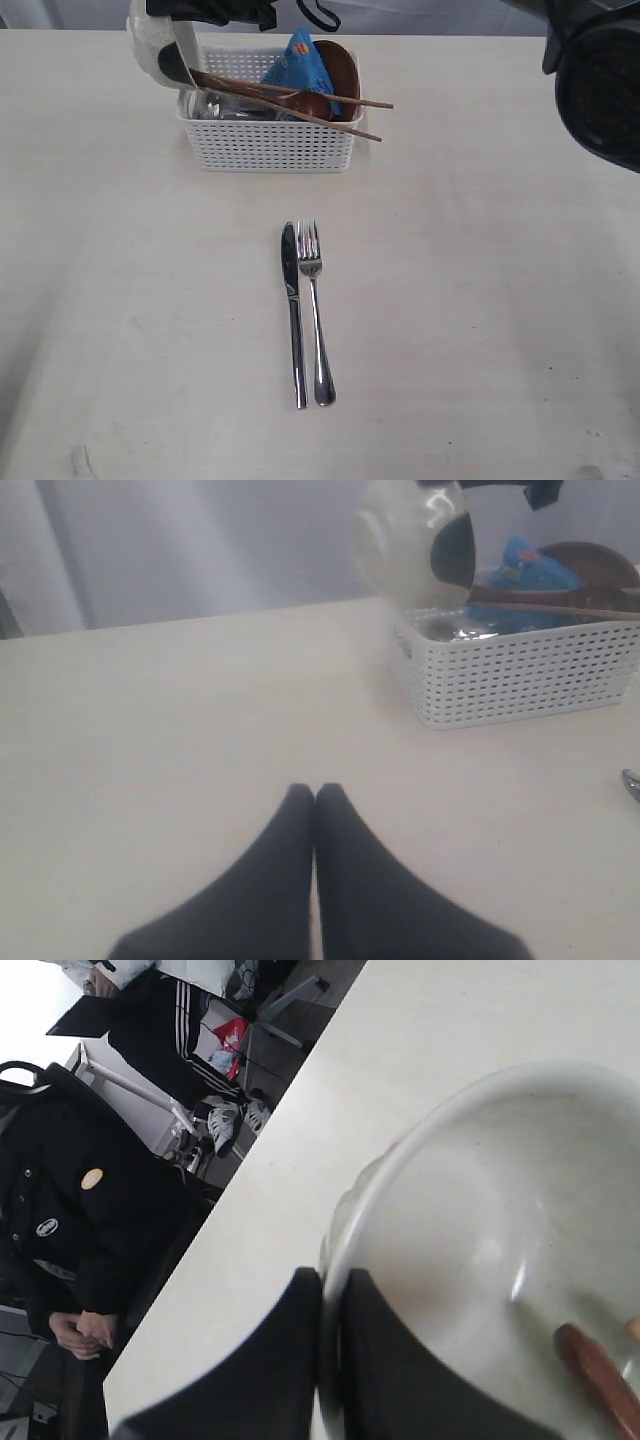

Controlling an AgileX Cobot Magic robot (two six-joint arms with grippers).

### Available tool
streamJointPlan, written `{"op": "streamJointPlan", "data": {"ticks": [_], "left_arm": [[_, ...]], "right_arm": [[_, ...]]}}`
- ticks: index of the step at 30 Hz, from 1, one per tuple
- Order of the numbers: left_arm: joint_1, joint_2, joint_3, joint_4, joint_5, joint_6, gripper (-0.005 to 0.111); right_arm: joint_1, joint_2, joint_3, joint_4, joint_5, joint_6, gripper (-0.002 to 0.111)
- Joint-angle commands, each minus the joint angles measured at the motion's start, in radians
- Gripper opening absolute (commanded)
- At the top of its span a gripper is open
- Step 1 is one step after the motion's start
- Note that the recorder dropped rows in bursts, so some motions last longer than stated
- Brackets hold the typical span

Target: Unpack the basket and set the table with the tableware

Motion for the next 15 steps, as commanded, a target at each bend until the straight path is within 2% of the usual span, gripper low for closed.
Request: {"op": "streamJointPlan", "data": {"ticks": [1,15], "left_arm": [[0.002,-0.003,0.002,0.005,-0.003,0.000,0.000],[0.002,-0.003,0.002,0.005,-0.003,0.000,0.000]], "right_arm": [[0.001,-0.007,-0.008,0.017,0.006,-0.023,-0.001],[0.012,-0.007,-0.008,0.032,-0.033,-0.054,-0.001]]}}
